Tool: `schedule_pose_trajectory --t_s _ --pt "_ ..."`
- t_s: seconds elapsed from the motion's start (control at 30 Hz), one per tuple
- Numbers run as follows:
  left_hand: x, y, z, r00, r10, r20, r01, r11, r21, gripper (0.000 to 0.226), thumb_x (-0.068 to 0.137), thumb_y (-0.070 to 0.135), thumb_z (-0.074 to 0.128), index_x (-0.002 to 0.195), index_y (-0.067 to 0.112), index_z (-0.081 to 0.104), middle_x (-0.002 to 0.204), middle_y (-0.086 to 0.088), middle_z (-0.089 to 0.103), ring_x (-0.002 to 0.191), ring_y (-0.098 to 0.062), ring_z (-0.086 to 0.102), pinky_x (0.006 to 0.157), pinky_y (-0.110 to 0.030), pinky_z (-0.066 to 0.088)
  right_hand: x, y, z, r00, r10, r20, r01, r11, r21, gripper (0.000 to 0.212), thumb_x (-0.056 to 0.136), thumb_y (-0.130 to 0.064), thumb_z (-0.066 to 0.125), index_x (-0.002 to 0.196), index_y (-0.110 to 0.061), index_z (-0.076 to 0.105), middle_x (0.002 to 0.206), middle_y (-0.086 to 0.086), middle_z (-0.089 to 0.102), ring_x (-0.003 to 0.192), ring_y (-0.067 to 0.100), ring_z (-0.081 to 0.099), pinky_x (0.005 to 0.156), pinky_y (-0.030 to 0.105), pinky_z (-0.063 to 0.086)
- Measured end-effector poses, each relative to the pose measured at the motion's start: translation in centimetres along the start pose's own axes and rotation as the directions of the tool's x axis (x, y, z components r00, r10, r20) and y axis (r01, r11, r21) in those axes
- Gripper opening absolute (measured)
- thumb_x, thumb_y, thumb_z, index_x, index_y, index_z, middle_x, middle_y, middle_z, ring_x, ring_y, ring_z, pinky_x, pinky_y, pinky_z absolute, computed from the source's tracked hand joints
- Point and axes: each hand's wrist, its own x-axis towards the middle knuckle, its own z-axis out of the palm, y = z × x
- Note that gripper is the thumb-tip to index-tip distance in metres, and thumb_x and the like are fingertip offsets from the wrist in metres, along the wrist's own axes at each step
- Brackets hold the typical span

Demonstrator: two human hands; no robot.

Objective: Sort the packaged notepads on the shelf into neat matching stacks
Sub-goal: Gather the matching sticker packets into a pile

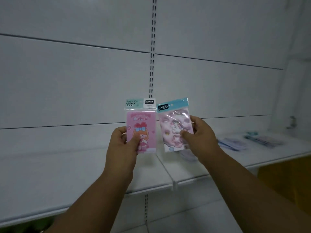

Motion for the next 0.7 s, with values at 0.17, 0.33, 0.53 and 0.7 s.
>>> schedule_pose_trajectory --t_s 0.17,0.33,0.53,0.7 --pt "-3.4 -2.1 13.9 0.993 -0.063 0.099 0.069 0.996 -0.063 0.014 0.095 0.017 0.061 0.106 0.023 0.056 0.099 0.000 0.072 0.078 -0.016 0.073 0.064 -0.028 0.055 1.2 5.1 -13.6 0.996 0.013 -0.085 -0.020 0.997 -0.075 0.025 0.085 -0.007 0.065 0.102 -0.025 0.064 0.093 0.000 0.074 0.078 0.016 0.074 0.073 0.043 0.062" --pt "-5.2 -3.0 26.6 0.987 -0.101 0.128 0.112 0.990 -0.082 0.020 0.095 0.016 0.061 0.113 0.021 0.054 0.094 0.003 0.070 0.076 -0.012 0.072 0.056 -0.021 0.054 3.9 8.4 -24.5 0.990 -0.011 -0.142 -0.002 0.996 -0.094 0.029 0.088 -0.012 0.067 0.110 -0.028 0.060 0.098 -0.004 0.072 0.080 0.014 0.074 0.071 0.038 0.063" --pt "-3.3 -5.7 35.1 0.971 -0.207 0.120 0.201 0.978 0.065 0.023 0.091 0.005 0.058 0.112 0.014 0.055 0.100 -0.008 0.065 0.081 -0.024 0.068 0.077 -0.042 0.061 7.8 11.5 -31.0 0.987 -0.017 -0.162 0.003 0.997 -0.083 0.029 0.089 -0.012 0.065 0.114 -0.026 0.062 0.097 -0.004 0.072 0.081 0.015 0.072 0.069 0.035 0.062" --pt "0.3 -8.9 38.9 0.952 -0.286 0.112 0.263 0.947 0.183 0.007 0.088 0.004 0.067 0.087 0.008 0.061 0.087 -0.012 0.066 0.078 -0.028 0.070 0.077 -0.045 0.061 11.8 15.1 -31.3 0.991 -0.002 -0.134 -0.010 0.996 -0.092 0.024 0.090 -0.010 0.060 0.108 -0.027 0.065 0.098 0.001 0.073 0.086 0.018 0.071 0.081 0.041 0.059"
